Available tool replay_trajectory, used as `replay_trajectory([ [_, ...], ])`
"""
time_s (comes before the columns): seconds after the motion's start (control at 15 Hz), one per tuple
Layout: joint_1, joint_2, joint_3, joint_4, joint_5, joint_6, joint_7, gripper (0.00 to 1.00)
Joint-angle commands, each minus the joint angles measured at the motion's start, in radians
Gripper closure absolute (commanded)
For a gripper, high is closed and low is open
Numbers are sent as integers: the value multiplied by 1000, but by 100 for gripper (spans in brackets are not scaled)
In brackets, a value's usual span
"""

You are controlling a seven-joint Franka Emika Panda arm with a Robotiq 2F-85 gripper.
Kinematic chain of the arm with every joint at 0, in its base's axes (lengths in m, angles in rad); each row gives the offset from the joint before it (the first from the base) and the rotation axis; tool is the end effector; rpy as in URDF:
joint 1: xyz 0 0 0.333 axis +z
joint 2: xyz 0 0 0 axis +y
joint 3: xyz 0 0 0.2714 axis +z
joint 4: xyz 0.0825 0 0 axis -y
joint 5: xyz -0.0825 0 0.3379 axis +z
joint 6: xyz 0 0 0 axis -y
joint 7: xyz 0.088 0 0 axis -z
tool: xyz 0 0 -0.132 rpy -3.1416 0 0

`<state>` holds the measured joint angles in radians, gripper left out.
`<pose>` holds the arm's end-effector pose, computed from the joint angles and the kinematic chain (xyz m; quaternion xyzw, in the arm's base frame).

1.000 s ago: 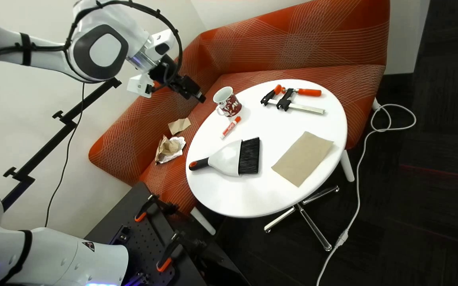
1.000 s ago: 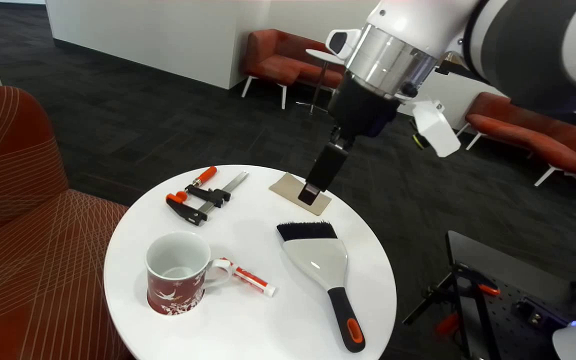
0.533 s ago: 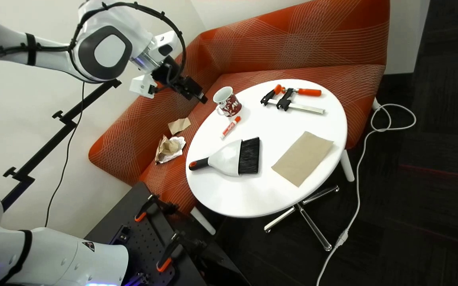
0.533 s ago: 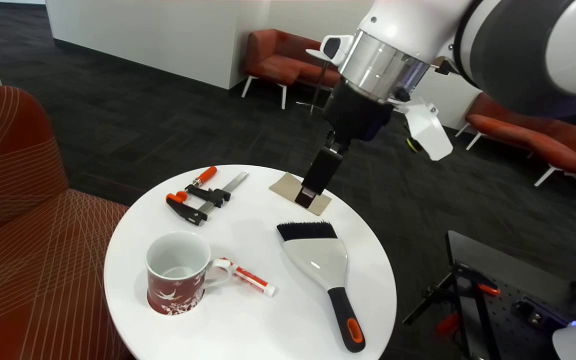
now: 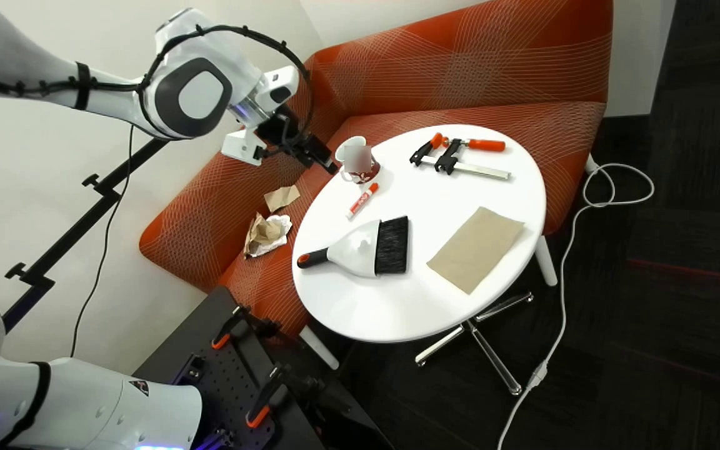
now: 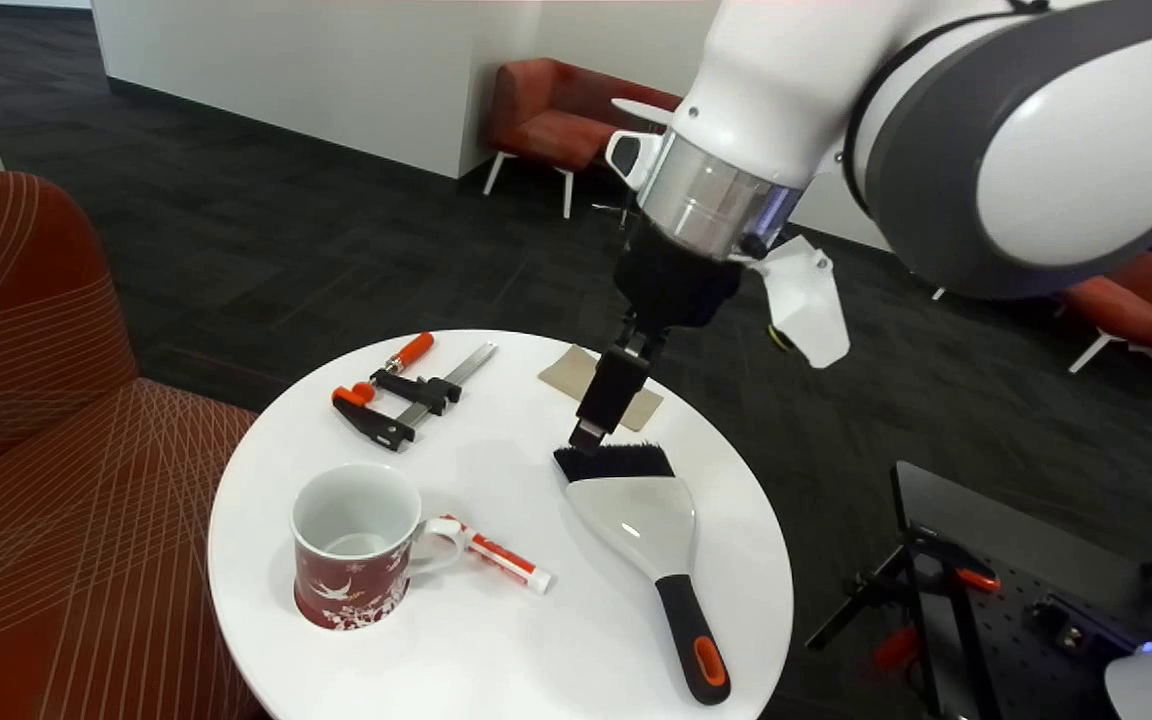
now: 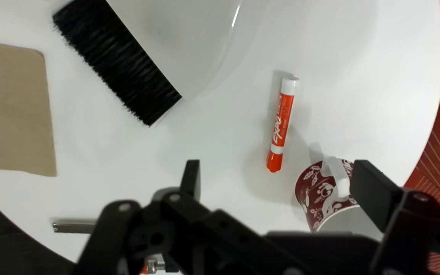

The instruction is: Put the marker in the mug

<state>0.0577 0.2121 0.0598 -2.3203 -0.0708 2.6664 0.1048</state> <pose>0.5000 0.0609 0.2322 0.9970 0.0356 0.0682 0.0045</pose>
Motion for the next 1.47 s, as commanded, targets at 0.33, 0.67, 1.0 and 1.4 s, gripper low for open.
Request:
replay_trajectory([
  [0.33,12,255,-11,137,6,143,-34,0],
  [0.67,9,345,-3,199,12,139,-51,0],
  [1.0,37,407,-13,254,-10,122,-72,0],
  [1.4,71,464,-27,322,-18,93,-71,0],
])
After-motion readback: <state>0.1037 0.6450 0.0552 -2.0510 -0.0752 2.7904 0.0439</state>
